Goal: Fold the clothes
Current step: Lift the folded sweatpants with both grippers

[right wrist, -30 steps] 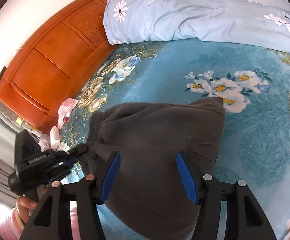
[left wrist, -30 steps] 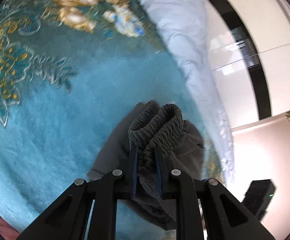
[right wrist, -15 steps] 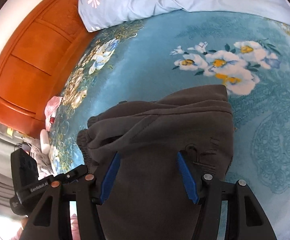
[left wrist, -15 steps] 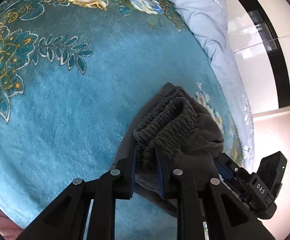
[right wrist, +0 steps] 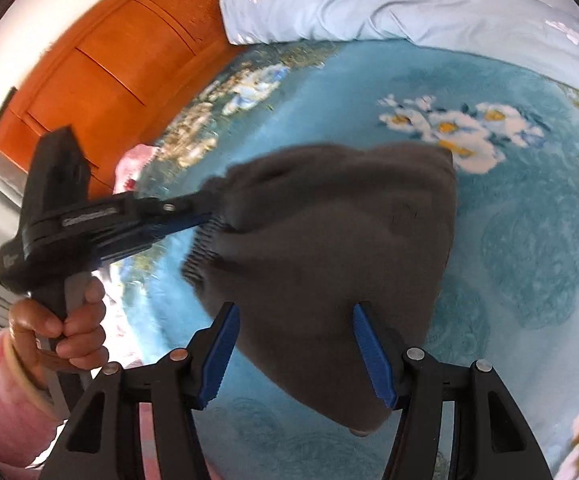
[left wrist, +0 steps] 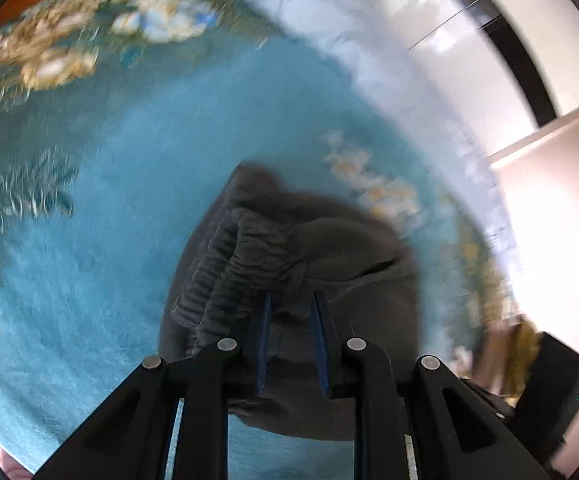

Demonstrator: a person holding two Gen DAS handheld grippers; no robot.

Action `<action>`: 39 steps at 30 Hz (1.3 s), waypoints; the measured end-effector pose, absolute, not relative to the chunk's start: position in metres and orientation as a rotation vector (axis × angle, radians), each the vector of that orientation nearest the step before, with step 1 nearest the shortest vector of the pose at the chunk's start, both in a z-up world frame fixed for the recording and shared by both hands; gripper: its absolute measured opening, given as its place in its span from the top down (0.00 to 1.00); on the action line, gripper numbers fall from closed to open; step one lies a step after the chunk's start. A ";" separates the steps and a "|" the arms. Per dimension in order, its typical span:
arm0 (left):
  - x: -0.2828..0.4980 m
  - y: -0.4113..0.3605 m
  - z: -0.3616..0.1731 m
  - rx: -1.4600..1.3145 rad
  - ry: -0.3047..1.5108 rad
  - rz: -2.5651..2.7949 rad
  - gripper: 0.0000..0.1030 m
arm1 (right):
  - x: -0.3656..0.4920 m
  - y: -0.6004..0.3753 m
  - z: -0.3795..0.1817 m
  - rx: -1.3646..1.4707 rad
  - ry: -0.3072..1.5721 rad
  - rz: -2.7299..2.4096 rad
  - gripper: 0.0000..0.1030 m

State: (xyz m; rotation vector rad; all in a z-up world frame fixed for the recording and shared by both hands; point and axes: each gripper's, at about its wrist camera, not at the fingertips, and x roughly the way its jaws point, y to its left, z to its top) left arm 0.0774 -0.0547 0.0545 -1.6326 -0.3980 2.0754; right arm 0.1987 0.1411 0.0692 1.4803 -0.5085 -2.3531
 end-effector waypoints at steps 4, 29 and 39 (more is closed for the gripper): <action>0.069 -0.057 0.041 -1.678 -0.430 2.052 0.81 | 0.192 0.137 0.044 1.485 -0.552 -2.332 0.38; 0.051 -0.095 0.006 -1.703 -0.659 1.869 0.20 | 0.165 0.234 -0.005 1.492 -1.338 -2.141 0.21; 0.048 -0.092 -0.001 -1.686 -0.766 1.821 0.17 | 0.150 0.223 -0.031 1.526 -1.444 -2.099 0.13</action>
